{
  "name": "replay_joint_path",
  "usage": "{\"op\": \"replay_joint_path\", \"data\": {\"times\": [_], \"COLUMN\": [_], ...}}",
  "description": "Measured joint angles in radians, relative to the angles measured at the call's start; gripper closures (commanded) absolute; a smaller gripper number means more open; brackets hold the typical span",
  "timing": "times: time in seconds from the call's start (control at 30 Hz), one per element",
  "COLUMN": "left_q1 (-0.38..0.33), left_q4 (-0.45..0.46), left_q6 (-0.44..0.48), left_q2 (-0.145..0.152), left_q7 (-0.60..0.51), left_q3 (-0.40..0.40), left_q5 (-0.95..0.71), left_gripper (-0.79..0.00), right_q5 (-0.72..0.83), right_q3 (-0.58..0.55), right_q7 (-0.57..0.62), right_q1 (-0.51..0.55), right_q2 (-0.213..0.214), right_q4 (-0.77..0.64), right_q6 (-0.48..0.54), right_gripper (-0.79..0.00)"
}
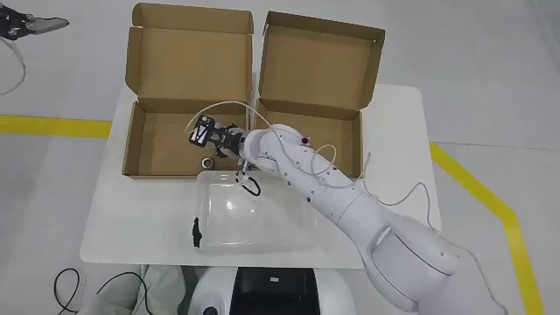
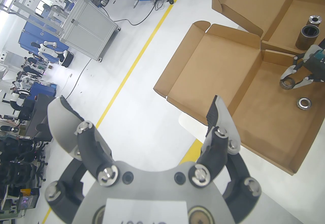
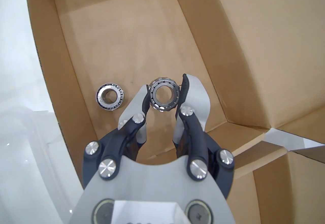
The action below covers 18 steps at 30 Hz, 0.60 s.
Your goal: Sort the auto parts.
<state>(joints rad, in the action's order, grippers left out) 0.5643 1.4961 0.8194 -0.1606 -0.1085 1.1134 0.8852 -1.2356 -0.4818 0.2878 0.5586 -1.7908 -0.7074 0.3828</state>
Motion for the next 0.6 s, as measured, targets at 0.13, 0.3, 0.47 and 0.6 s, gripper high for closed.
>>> {"op": "replay_joint_path", "data": {"times": [0.13, 0.3, 0.47, 0.6], "left_q1": [0.0, 0.0, 0.0, 0.0], "left_q4": [0.0, 0.0, 0.0, 0.0], "left_q6": [0.0, 0.0, 0.0, 0.0], "left_q2": [0.0, 0.0, 0.0, 0.0], "left_q7": [0.0, 0.0, 0.0, 0.0], "left_q3": [0.0, 0.0, 0.0, 0.0], "left_q5": [0.0, 0.0, 0.0, 0.0], "left_gripper": [-0.785, -0.785, -0.785, -0.785], "right_q5": [0.0, 0.0, -0.005, -0.01], "right_q3": [0.011, 0.019, 0.022, 0.023], "right_q7": [-0.002, -0.003, -0.008, -0.017], "right_q1": [-0.019, -0.037, -0.048, -0.056], "right_q2": [-0.027, -0.057, -0.078, -0.092], "right_q4": [0.058, 0.117, 0.16, 0.187], "right_q6": [-0.012, -0.024, -0.029, -0.028], "right_gripper": [0.0, -0.145, -0.215, -0.215]}}
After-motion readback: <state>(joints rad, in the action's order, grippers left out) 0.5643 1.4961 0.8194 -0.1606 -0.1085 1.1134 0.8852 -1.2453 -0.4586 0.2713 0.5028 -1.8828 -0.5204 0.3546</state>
